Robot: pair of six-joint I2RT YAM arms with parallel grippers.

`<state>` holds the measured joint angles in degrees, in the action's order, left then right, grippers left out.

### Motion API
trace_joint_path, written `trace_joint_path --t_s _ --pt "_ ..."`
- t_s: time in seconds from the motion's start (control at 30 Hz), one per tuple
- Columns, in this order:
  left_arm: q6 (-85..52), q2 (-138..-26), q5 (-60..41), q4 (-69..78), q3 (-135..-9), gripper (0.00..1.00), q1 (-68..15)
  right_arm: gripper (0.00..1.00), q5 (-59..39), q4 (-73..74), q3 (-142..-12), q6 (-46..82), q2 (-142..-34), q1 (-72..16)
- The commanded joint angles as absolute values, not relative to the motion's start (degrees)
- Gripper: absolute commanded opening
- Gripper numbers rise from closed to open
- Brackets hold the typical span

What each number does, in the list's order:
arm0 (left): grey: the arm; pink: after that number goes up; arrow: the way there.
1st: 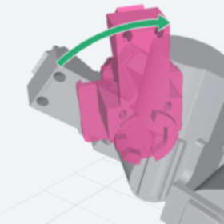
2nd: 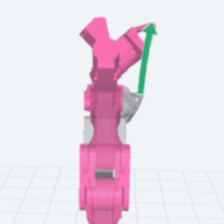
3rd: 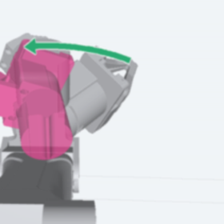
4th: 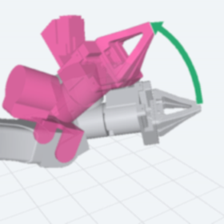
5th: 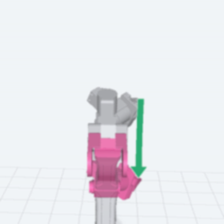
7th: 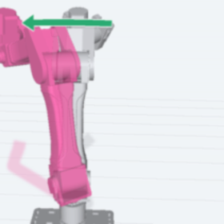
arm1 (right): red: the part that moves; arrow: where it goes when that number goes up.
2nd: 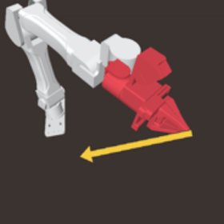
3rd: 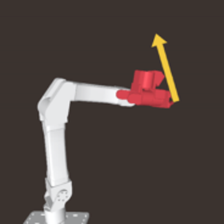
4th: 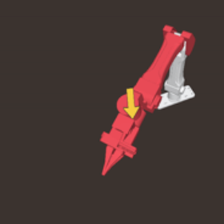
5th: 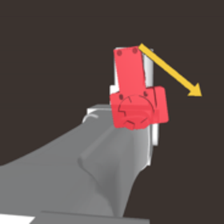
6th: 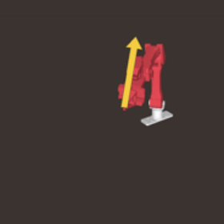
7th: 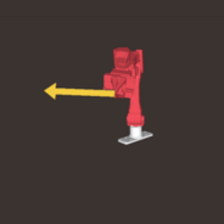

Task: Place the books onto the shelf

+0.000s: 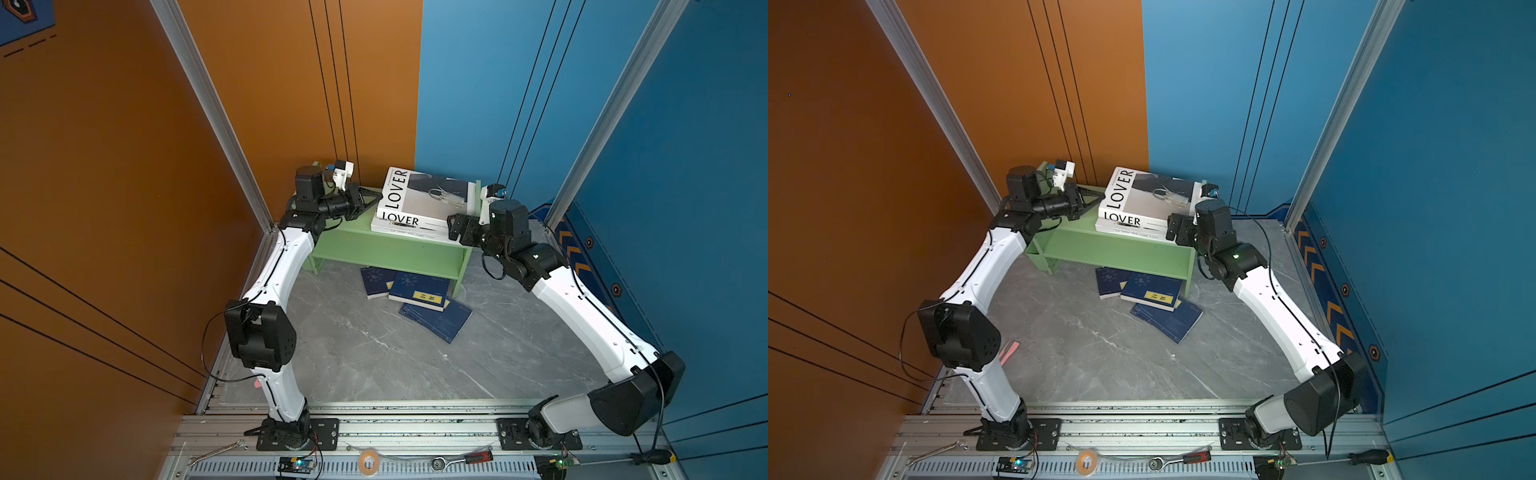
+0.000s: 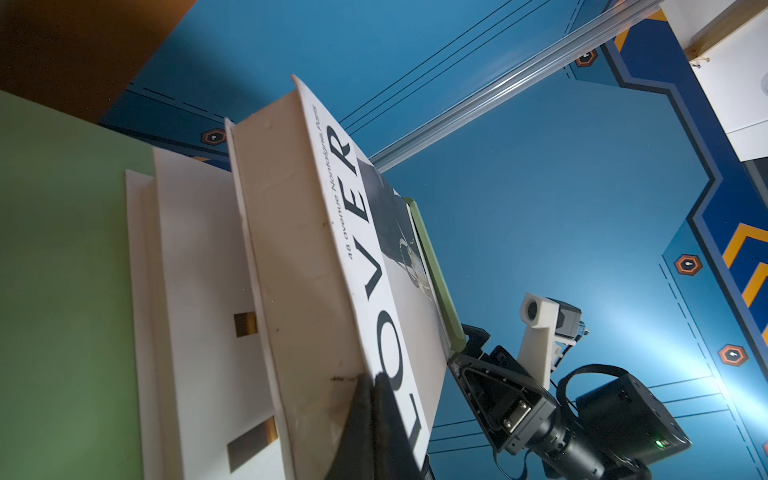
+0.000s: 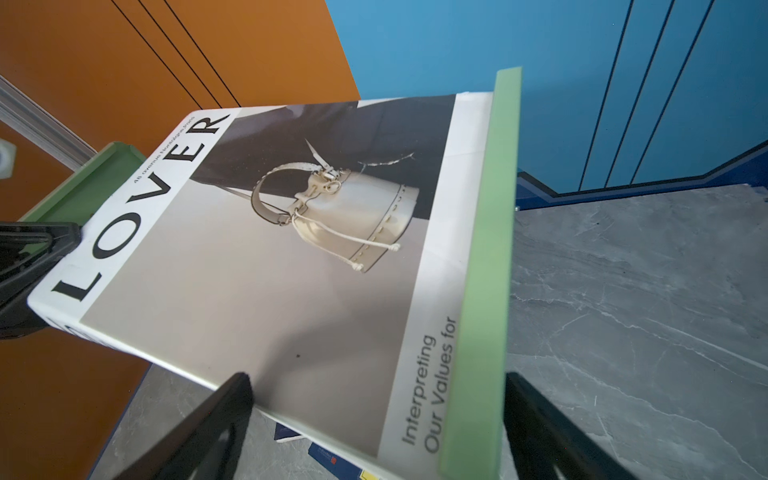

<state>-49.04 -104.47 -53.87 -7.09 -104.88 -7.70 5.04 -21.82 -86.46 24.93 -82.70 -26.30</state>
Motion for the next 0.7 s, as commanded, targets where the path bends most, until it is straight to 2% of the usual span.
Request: trace_joint_path --t_s 0.0,0.2,0.67 --pt "-49.4 -102.9 -61.7 -4.3 -103.8 0.00 -8.0 0.97 2.3 -22.2 -85.2 25.5 -81.3 -25.6" --pt "-49.8 -103.2 -61.8 -4.0 -103.0 0.00 -6.2 1.00 -0.3 -19.8 -83.5 26.2 -79.6 -24.5" --pt "-53.0 -104.6 -62.3 -1.1 -102.7 0.00 -3.4 1.00 -8.8 -11.8 -77.1 29.4 -72.0 -19.2"
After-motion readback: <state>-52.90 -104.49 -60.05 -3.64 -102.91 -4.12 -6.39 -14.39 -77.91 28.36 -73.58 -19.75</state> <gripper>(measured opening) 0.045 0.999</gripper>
